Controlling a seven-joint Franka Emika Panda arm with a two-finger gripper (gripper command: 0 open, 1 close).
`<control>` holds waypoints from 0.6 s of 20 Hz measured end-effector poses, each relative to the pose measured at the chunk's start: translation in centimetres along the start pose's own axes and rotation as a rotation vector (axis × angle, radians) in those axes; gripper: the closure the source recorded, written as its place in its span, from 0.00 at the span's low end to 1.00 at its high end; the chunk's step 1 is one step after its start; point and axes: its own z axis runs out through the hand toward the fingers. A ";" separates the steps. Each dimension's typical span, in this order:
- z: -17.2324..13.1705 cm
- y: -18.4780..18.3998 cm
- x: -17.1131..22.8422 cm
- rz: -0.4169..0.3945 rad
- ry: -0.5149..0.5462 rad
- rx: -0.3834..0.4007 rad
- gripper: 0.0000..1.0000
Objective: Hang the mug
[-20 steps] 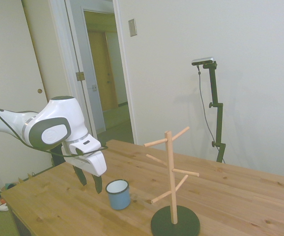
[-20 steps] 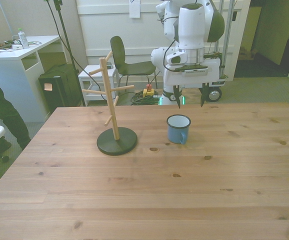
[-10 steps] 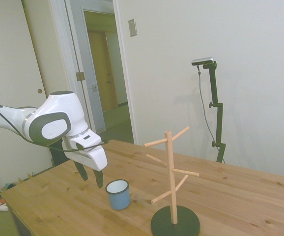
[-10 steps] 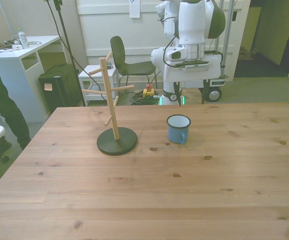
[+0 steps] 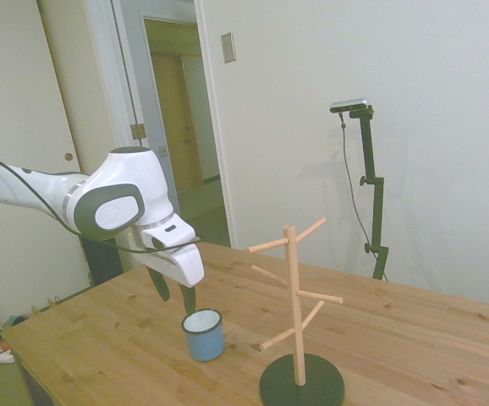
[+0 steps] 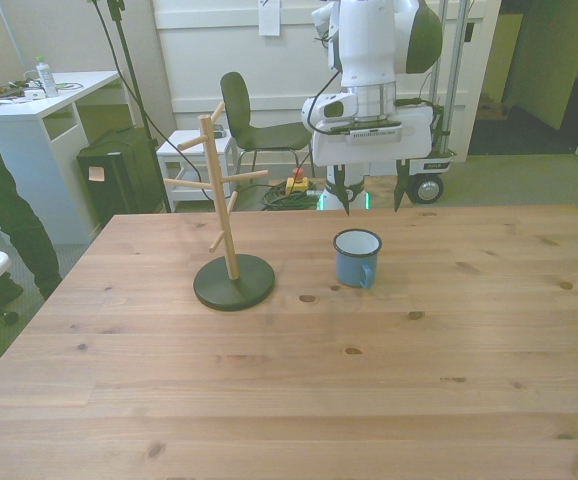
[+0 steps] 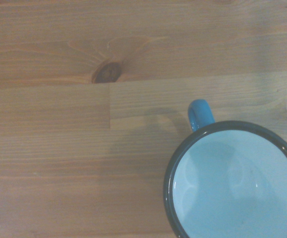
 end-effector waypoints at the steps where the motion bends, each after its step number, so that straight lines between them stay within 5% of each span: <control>1: 0.3 -0.2 0.3 0.003 -0.004 -0.004 0.00; 12: 5.1 -2.3 1.7 0.028 -0.029 -0.043 0.00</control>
